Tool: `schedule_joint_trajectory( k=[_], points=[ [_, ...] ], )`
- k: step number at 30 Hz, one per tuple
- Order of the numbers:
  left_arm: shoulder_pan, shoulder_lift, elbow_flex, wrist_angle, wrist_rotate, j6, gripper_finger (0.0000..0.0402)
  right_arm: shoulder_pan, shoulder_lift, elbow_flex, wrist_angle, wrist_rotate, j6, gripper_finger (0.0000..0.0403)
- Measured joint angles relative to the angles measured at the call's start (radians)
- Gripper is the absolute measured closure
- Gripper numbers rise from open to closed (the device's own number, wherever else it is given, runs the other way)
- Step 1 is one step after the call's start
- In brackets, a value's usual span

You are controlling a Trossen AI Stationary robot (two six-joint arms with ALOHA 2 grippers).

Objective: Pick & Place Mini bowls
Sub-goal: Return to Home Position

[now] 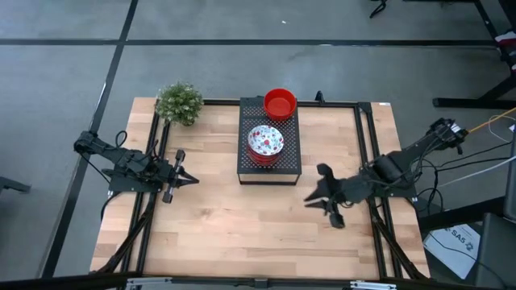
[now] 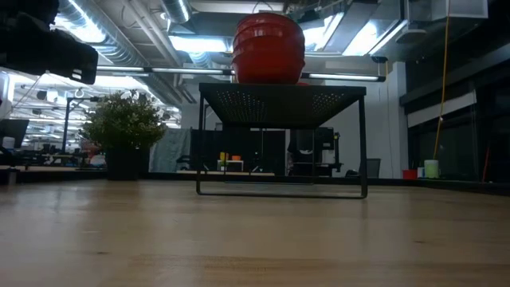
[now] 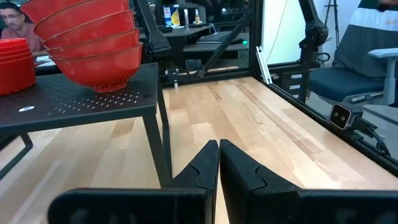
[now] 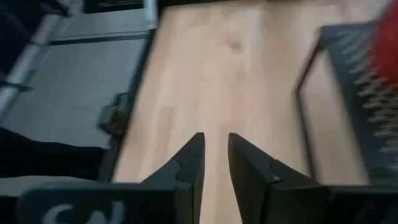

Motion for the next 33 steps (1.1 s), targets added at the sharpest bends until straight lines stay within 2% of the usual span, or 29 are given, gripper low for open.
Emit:
schedule_joint_trajectory(
  k=[4, 11, 20, 33],
  points=[
    [0.0, 0.0, 0.0, 0.0, 0.0, 0.0, 0.0395, 0.044, -0.068, -0.158, 0.139, -0.036, 0.013, 0.0331],
    [0.0, 0.0, 0.0, 0.0, 0.0, 0.0, 0.0391, 0.082, -0.178, -0.363, 0.33, -0.034, 0.047, 0.0331],
    [0.0, 0.0, 0.0, 0.0, 0.0, 0.0, 0.0392, 0.054, -0.399, -0.552, 0.324, -0.045, 0.058, 0.0331],
    [0.0, 0.0, 0.0, 0.0, 0.0, 0.0, 0.039, -0.03, -0.803, -0.805, 0.325, -0.044, 0.058, 0.0331]
  ],
)
